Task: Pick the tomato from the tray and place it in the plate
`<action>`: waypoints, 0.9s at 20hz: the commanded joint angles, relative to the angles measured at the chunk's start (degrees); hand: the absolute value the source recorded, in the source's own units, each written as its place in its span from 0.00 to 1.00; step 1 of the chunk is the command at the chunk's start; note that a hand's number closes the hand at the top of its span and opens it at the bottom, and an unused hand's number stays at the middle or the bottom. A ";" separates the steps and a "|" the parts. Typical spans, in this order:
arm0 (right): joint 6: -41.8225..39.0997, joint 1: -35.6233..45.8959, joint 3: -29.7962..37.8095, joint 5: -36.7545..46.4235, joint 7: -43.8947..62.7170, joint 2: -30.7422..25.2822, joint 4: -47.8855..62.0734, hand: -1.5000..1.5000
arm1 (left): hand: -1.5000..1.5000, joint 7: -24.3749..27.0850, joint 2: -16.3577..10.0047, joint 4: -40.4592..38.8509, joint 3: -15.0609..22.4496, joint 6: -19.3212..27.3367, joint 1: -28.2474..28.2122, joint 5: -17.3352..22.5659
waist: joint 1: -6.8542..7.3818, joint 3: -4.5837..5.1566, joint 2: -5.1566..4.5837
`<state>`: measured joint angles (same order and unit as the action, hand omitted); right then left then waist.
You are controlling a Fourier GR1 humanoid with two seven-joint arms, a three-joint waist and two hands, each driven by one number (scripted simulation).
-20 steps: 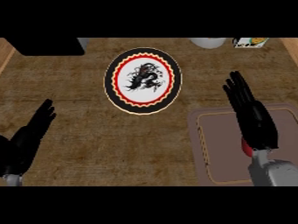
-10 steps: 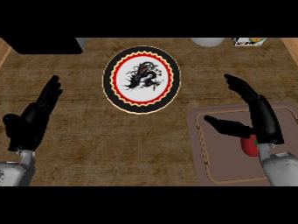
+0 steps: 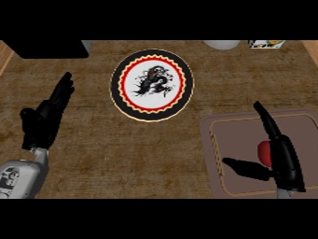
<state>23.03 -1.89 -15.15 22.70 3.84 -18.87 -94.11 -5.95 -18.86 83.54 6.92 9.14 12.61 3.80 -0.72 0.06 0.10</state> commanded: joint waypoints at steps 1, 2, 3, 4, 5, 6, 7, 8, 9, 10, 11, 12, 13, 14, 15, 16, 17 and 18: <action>0.93 -6.16 0.97 5.17 4.65 -4.97 -13.10 0.00 | 0.50 -1.07 1.70 1.05 0.22 1.42 0.52 -1.03 | -0.47 0.02 0.23; -0.81 -4.78 3.10 4.50 4.71 -6.19 -12.98 0.00 | 0.50 0.40 0.54 -2.77 -1.52 -1.01 2.14 -0.21 | -0.19 0.00 0.02; -3.85 -5.00 4.24 4.06 8.89 -8.00 -16.49 0.00 | 0.50 -3.57 0.58 1.03 -0.93 -0.28 1.61 -0.53 | 0.08 -0.01 0.09; -4.70 -6.21 4.01 6.30 11.87 -9.55 -18.46 0.00 | 0.50 2.38 1.27 -5.26 -1.49 -0.59 2.93 -1.32 | -0.50 0.05 -0.01; -8.76 -5.25 4.41 7.24 18.56 -12.32 -19.38 0.00 | 0.50 0.15 0.91 -2.68 -0.82 -0.35 2.11 -1.24 | -0.48 0.13 0.10; -12.32 -4.82 5.00 6.69 21.13 -14.58 -20.18 0.00 | 0.50 -0.05 1.45 -0.69 -0.70 0.23 0.96 -0.99 | -0.05 0.13 0.17; -16.32 -5.66 5.58 4.66 24.02 -16.96 -22.49 0.00 | 0.50 -0.69 1.78 -2.14 0.20 0.72 2.74 -2.31 | -0.81 0.18 0.16; -18.87 -5.89 4.03 5.69 26.26 -18.06 -22.23 0.00 | 0.50 1.67 1.17 -4.12 -1.40 0.04 2.25 -1.44 | -0.57 0.24 -0.03; -21.84 -5.08 4.90 4.11 29.71 -19.13 -22.47 0.00 | 0.50 -0.62 1.55 -2.84 -0.32 -0.22 3.09 -1.57 | -0.21 0.18 -0.01; -23.76 -4.86 3.64 4.18 33.04 -18.91 -24.06 0.00 | 0.50 2.43 1.85 -2.94 -0.38 -0.03 0.82 -1.92 | 0.30 0.18 -0.02; -26.91 -4.64 8.06 -0.62 35.33 -21.27 -26.51 0.00 | 0.50 -0.51 1.22 1.18 0.10 -0.07 -1.06 -1.75 | 0.62 0.09 0.24; -28.56 -1.24 6.42 0.21 36.90 -20.70 -23.11 0.00 | 0.50 -0.26 3.64 -4.14 0.54 1.08 4.40 -2.90 | 0.36 0.07 -0.25; -29.20 -4.19 6.63 -0.22 36.33 -20.85 -24.32 0.00 | 0.50 1.32 1.92 -4.34 -1.13 -0.90 2.80 -1.73 | 0.27 0.03 -0.12; -31.81 -2.38 7.55 -2.24 39.24 -21.32 -25.49 0.00 | 0.50 2.01 0.06 -2.98 -2.30 -2.68 1.12 -0.78 | 0.67 0.03 -0.07; -35.34 -1.07 10.15 -5.52 41.79 -23.59 -27.14 0.00 | 0.50 1.54 2.93 -3.59 -0.15 -0.18 1.81 -2.83 | 0.44 0.03 -0.08; -36.25 2.81 9.37 -5.43 42.18 -22.75 -21.99 0.00 | 0.50 3.80 0.23 -5.72 -2.69 -3.82 2.23 -0.70 | 1.03 0.03 -0.27; -37.39 0.74 9.34 -5.73 44.44 -21.97 -25.79 0.00 | 0.50 3.19 1.95 -4.87 -1.66 -2.14 1.75 -2.28 | 0.62 0.00 -0.10; -37.58 1.11 9.53 -5.18 41.31 -21.48 -21.10 0.00 | 0.50 0.19 1.61 -1.05 -1.32 -2.13 1.43 -2.41 | 0.89 -0.05 -0.09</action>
<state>-9.28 -2.61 -6.91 19.66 42.47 -39.86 -117.50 -4.38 -17.31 80.29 5.66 7.55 14.41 1.92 -0.15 0.10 0.02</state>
